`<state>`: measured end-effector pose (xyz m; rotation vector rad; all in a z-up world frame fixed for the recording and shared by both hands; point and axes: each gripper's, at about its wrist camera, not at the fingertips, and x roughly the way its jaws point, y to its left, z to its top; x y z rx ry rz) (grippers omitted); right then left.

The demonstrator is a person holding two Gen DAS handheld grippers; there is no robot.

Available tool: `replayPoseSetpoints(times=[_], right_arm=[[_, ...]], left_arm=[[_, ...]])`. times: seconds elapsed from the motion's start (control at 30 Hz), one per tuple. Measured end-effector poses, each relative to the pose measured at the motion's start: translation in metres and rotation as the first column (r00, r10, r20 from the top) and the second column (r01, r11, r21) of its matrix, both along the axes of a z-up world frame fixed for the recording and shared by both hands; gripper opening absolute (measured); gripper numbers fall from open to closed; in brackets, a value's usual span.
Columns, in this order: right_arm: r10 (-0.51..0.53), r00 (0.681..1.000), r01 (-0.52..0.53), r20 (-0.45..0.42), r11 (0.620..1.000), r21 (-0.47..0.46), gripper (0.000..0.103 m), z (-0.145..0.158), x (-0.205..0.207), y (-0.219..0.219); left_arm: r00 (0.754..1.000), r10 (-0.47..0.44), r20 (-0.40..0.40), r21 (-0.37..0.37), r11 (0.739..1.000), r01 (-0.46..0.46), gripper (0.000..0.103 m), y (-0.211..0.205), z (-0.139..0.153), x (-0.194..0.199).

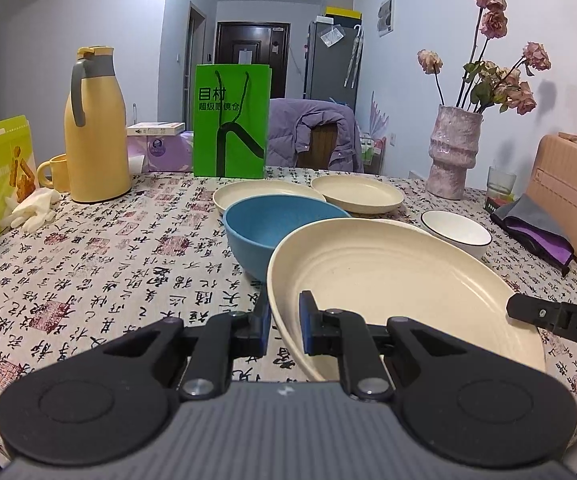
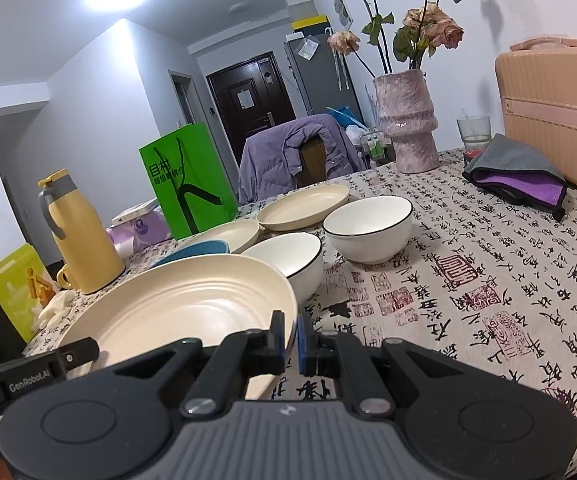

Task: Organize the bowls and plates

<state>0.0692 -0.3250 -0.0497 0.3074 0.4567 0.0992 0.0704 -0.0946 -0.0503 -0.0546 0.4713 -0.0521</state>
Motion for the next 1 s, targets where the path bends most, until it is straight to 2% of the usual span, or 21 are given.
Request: replayPoseSetpoints(times=[1.0], right_arm=[[0.006, 0.995, -0.006, -0.096, 1.000, -0.003, 0.006, -0.031, 0.020, 0.000]], left_arm=[[0.996, -0.005, -0.094, 0.000, 1.000, 0.005, 0.014, 0.001, -0.030, 0.023]])
